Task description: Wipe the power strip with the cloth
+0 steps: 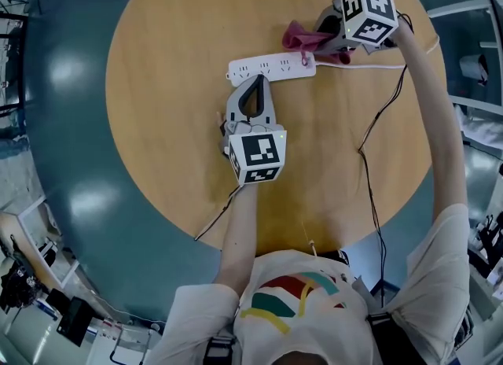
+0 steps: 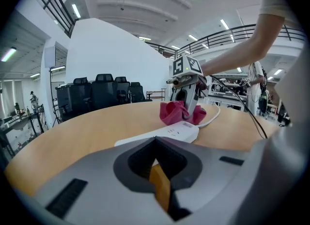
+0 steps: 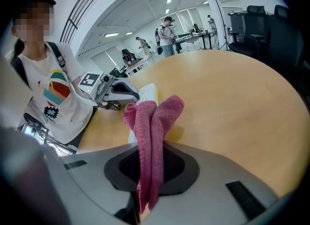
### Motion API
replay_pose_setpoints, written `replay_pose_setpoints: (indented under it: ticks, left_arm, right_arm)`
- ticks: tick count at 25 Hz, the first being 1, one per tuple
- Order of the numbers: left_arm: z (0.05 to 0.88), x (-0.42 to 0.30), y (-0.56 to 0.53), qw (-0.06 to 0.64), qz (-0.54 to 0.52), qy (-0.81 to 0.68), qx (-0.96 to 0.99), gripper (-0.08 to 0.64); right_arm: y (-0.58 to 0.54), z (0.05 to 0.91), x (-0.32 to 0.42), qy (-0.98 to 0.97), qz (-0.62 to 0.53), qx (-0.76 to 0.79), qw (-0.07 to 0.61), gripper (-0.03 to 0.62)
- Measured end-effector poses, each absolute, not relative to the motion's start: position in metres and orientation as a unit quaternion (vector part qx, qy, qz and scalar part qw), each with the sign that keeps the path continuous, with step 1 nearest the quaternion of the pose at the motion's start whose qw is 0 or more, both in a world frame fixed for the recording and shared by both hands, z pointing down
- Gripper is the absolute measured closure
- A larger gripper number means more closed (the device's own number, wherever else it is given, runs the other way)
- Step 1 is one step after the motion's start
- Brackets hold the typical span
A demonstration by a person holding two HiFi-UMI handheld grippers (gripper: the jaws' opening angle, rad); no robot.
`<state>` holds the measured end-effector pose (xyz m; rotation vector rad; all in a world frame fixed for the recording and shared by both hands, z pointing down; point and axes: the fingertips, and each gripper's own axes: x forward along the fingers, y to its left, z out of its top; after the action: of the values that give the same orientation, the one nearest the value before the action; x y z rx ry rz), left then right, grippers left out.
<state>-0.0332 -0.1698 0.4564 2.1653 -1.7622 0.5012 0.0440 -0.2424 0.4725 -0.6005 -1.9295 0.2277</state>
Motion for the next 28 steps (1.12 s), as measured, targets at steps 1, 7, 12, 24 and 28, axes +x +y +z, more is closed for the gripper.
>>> replay_pose_setpoints:
  ticks: [1,7,12,24,28]
  left_arm:
    - [0.459,-0.030,-0.170,0.153,0.175,-0.614,0.754,0.526]
    - [0.476,-0.041,-0.178,0.153,0.176,-0.616,0.752,0.526]
    - [0.478,-0.050,-0.167,0.154,0.178,-0.617,0.751,0.526]
    - [0.470,-0.054,-0.165,0.158,0.174,-0.617,0.751,0.526]
    - [0.472,-0.057,-0.164,0.156,0.177,-0.617,0.751,0.526]
  right_arm:
    - [-0.244,0.474,0.048,-0.806,0.091,-0.251,0.528,0.554]
    - [-0.240,0.470,-0.001,-0.785,-0.021,-0.313,0.534,0.554]
    - [-0.196,0.459,-0.081,-0.707,-0.209,-0.421,0.529,0.554]
    - [-0.113,0.482,-0.135,-0.450,-0.293,-0.633,0.557,0.554]
    - [-0.109,0.492,-0.131,-0.414,-0.297,-0.646,0.568,0.554]
